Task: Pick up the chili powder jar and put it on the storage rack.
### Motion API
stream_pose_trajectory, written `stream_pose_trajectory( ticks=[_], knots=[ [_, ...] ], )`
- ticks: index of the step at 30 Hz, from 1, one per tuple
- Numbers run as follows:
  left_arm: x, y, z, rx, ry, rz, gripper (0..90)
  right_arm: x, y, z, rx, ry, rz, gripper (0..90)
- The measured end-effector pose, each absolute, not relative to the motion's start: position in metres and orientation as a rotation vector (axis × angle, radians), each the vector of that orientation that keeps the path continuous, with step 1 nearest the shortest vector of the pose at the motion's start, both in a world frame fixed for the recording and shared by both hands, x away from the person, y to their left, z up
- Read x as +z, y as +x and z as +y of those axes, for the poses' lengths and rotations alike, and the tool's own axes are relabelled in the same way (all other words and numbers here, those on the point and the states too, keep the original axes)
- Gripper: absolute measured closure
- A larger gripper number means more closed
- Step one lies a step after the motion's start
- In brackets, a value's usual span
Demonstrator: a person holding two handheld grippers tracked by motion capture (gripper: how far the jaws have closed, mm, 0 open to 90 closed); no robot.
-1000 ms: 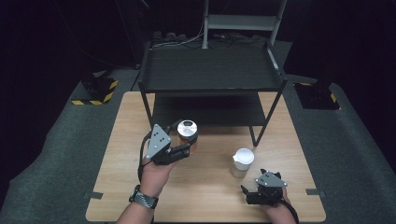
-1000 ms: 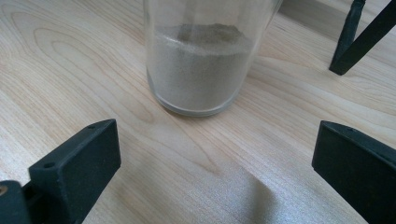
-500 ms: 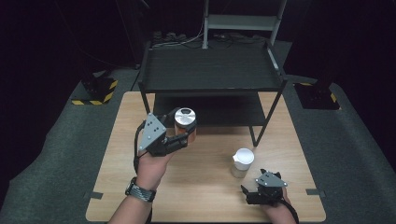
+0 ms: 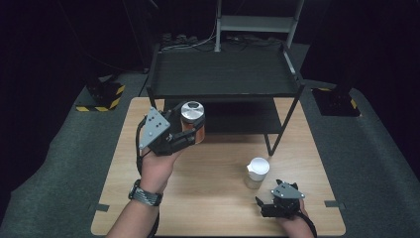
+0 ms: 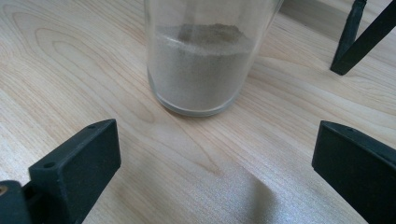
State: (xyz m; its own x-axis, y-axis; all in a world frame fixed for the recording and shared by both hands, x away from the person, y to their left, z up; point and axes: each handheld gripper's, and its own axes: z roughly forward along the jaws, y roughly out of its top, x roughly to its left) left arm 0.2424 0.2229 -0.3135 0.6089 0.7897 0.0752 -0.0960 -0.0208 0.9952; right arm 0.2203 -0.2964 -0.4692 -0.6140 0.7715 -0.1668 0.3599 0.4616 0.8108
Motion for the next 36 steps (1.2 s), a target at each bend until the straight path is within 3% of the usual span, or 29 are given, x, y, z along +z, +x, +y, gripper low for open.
stream_pose_trajectory(
  ticks=[36],
  knots=[
    [-0.255, 0.274, 0.211, 0.831, 1.356, 0.61, 34.7, -0.47, 0.22, -0.298, 1.048, 0.944, 2.187, 0.1]
  ],
)
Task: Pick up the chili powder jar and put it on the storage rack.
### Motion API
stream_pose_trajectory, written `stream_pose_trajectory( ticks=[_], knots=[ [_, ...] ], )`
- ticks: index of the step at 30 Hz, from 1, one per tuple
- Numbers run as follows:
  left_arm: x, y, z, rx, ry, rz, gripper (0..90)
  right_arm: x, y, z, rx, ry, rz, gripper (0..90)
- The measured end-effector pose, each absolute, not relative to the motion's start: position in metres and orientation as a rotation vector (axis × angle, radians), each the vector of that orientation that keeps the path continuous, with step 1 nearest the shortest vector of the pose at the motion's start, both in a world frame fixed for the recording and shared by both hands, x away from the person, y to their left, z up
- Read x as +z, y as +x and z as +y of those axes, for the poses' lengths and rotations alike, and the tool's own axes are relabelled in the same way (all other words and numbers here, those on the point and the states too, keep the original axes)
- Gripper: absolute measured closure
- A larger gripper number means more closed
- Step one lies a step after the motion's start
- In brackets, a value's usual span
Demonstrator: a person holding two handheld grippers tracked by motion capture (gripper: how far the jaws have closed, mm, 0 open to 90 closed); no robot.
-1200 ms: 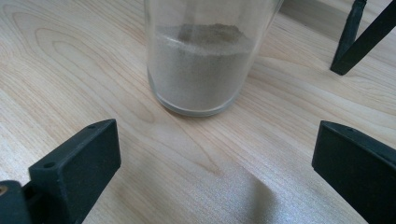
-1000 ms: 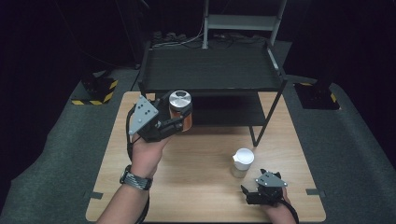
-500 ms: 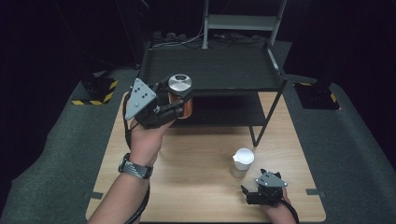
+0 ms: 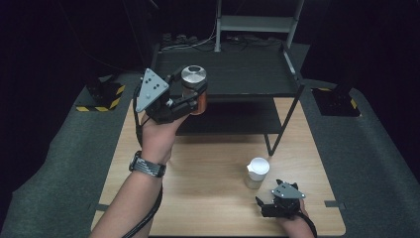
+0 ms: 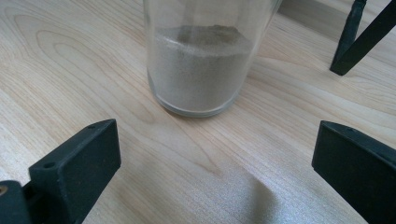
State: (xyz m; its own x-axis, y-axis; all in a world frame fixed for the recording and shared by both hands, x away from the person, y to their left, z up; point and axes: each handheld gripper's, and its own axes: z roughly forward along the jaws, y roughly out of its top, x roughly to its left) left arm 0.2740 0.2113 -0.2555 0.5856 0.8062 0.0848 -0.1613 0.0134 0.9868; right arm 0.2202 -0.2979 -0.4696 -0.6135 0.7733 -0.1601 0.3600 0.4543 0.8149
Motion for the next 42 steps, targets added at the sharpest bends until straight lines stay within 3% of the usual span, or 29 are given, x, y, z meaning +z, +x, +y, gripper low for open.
stream_pose_trajectory(
  ticks=[15, 42],
  knots=[
    [-0.238, 0.301, 0.193, 0.864, 1.371, 0.631, 34.6, -0.47, 0.22, -0.299, 1.053, 0.946, 2.185, 0.1],
    [-0.241, 0.333, 0.177, 0.869, 1.359, 0.686, 34.6, -0.47, 0.22, -0.3, 1.061, 0.944, 2.185, 0.1]
  ],
)
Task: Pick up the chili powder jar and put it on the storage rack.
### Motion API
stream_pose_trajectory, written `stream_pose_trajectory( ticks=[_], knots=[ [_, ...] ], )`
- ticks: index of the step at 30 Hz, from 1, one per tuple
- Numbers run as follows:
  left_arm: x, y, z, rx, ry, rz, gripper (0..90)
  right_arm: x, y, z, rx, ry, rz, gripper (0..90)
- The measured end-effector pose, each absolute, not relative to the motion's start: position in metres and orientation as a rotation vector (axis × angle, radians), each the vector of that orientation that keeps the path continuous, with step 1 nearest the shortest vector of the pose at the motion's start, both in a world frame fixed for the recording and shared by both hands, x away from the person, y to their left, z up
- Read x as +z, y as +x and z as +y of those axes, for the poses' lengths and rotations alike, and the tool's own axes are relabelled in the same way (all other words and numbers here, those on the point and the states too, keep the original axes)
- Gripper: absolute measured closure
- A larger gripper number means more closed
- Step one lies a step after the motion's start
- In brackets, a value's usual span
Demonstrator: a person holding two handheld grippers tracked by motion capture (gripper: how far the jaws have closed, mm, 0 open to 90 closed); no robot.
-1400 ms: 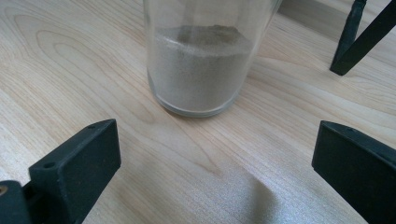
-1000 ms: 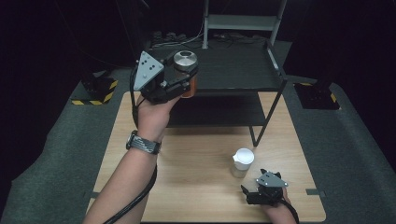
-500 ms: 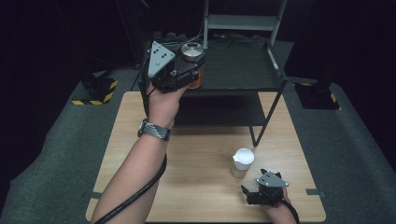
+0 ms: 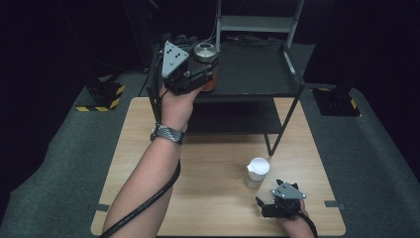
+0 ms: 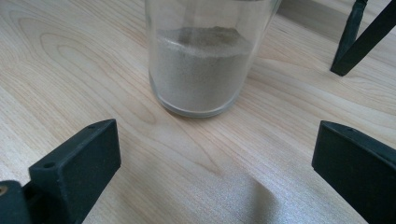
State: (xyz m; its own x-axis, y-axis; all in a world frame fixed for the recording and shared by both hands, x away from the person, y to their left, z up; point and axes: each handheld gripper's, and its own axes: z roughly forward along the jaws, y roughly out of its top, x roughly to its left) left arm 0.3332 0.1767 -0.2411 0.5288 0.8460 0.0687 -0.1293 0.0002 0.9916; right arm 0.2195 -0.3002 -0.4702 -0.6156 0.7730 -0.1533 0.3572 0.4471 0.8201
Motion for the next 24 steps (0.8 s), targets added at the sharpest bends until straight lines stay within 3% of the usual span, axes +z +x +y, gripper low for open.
stream_pose_trajectory(
  ticks=[24],
  knots=[
    [-0.2418, 0.3371, 0.1771, 0.861, 1.362, 0.701, 34.0, -0.4703, 0.2194, -0.3, 1.06, 0.941, 2.185, 0.1]
  ],
)
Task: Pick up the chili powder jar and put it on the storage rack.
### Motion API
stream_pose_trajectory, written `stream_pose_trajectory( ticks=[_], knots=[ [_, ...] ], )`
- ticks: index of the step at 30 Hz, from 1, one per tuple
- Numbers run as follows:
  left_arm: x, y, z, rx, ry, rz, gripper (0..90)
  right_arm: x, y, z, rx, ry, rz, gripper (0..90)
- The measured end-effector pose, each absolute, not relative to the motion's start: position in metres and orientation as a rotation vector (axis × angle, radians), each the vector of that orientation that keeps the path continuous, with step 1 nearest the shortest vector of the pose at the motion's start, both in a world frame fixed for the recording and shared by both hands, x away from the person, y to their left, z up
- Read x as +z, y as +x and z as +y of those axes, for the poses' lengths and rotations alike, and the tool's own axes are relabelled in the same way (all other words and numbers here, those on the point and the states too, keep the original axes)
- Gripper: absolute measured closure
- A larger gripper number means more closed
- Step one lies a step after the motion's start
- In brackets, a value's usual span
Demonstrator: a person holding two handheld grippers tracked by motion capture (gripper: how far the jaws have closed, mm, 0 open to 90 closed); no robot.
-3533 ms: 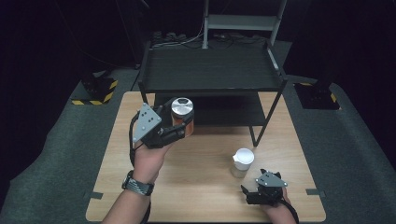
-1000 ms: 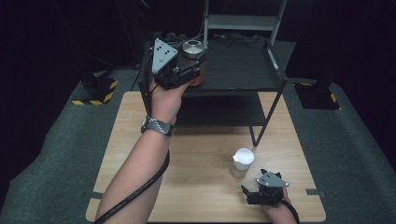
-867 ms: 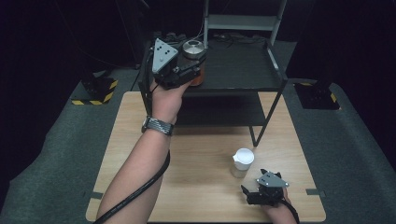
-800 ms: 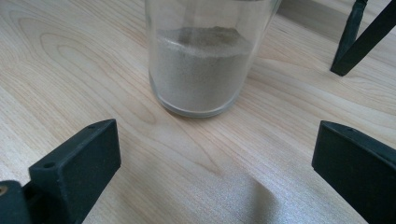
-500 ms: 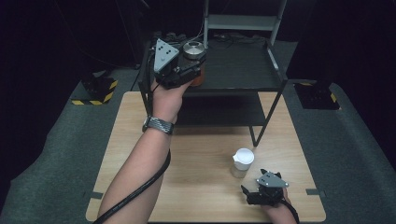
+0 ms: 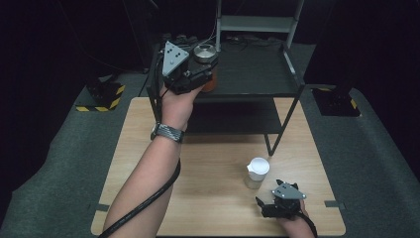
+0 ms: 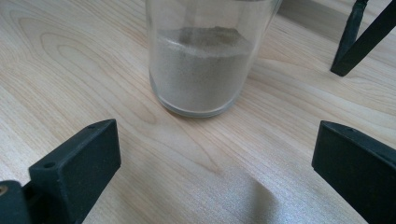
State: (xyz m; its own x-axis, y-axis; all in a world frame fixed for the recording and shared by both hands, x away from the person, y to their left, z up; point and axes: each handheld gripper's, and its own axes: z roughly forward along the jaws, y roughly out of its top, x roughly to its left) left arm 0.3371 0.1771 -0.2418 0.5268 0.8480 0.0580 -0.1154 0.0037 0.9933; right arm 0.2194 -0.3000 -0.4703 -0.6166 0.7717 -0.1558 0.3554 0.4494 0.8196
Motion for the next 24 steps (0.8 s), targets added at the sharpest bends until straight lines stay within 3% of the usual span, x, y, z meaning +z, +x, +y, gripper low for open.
stream_pose_trajectory(
  ticks=[8, 19, 24],
  knots=[
    [-0.238, 0.335, 0.179, 0.858, 1.37, 0.709, 27.7, -0.47, 0.219, -0.3, 1.06, 0.94, 2.185, 0.1],
    [-0.235, 0.323, 0.182, 0.857, 1.373, 0.735, 0.6, -0.47, 0.219, -0.3, 1.061, 0.938, 2.186, 0.1],
    [-0.235, 0.318, 0.185, 0.855, 1.381, 0.726, 0.4, -0.47, 0.219, -0.3, 1.063, 0.941, 2.186, 0.1]
  ],
)
